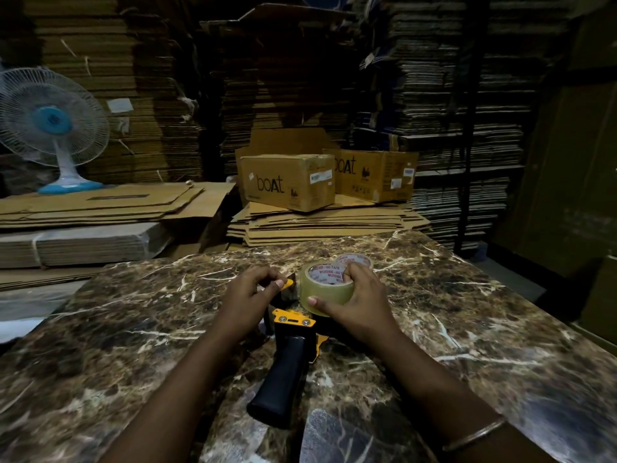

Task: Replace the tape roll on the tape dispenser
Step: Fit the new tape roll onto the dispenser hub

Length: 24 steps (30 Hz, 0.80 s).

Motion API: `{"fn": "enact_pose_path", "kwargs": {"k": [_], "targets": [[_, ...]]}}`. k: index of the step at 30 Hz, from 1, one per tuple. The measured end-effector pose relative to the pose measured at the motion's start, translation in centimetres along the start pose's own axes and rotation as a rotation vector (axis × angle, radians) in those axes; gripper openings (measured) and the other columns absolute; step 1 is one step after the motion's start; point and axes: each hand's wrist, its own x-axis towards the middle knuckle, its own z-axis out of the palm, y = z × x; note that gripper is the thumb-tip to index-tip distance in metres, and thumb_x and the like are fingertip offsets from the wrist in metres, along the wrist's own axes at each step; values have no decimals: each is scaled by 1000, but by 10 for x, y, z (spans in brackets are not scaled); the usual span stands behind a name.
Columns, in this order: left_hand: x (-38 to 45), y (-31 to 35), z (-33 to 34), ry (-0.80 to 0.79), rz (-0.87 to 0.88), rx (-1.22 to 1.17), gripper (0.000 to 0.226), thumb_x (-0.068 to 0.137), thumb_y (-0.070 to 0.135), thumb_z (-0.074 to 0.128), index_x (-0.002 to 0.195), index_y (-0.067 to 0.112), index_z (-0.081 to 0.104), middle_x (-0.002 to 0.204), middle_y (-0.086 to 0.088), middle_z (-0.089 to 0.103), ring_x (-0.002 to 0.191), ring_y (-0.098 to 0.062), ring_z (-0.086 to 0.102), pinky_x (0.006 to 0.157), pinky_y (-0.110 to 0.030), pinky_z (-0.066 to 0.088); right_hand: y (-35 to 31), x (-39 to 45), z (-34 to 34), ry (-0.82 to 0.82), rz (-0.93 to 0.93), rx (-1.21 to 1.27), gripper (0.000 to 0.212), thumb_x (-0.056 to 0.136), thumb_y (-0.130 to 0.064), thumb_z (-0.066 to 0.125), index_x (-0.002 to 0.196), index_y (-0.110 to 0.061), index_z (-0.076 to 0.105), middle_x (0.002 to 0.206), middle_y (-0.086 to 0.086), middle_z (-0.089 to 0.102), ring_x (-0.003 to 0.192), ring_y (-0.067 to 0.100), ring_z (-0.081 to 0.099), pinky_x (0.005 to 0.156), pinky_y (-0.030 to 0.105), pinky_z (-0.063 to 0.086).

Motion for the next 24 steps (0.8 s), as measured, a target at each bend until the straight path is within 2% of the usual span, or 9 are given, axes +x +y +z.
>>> {"fn": "enact_pose_path", "kwargs": {"k": [2,5,7,9,11,14,19,21,24], "targets": [[0,1,0,0,-10,-13,9,92,21,65,92,18,75,87,0,69,86,-16,66,77,-39,54,-2,3,0,3,11,-21,59,59,-61,84,85,-19,53,98,0,55,92,19,53,64,28,42],[0,3,-1,-10,-27,-12,10,92,19,66,93,17,76,86,-1,70,86,-15,68,75,-36,55,-4,4,-1,-10,10,-26,56,58,-59,85,81,-27,45,96,0,55,91,19,54,59,23,37],[-1,4,-2,-17,-22,7,9,92,19,67,93,18,75,88,-1,71,89,-16,67,75,-37,54,-5,4,-3,-21,30,4,59,56,-57,87,82,-32,39,97,-2,57,90,17,55,56,23,39],[-1,4,-3,-23,-15,19,9,92,19,67,94,19,75,90,0,71,90,-15,67,78,-40,55,-6,5,-6,-47,65,6,67,51,-61,86,91,-31,41,103,-2,58,93,15,58,57,23,46],[-2,4,-4,-32,-4,38,9,92,20,67,94,19,75,93,1,72,92,-13,67,80,-40,56,-8,7,-9,-66,99,-5,78,44,-69,81,102,-34,41,108,-3,59,96,18,61,66,32,56],[-2,5,-6,-24,4,37,8,91,18,68,92,20,75,89,6,72,89,-11,66,80,-38,54,-11,10,-11,-96,151,-36,89,42,-65,81,117,-37,41,109,-5,57,97,20,62,75,41,60],[-2,6,-5,-24,-5,35,8,91,17,68,93,17,76,88,5,73,88,-12,67,80,-39,55,-18,11,-11,-137,180,-175,109,49,-68,79,143,-30,38,133,-2,53,118,24,55,92,46,54],[-1,6,-5,-20,-3,51,9,90,17,69,94,16,77,91,0,74,89,-13,67,80,-41,56,-21,10,-10,-141,189,-247,113,52,-72,75,148,-26,37,142,-1,49,127,24,50,100,47,49],[0,6,-4,-15,-10,66,10,90,17,69,95,15,77,91,-1,74,90,-14,67,81,-41,56,-25,11,-9,-162,187,-339,117,52,-77,71,149,-23,35,146,0,46,131,25,48,103,47,46]]}}
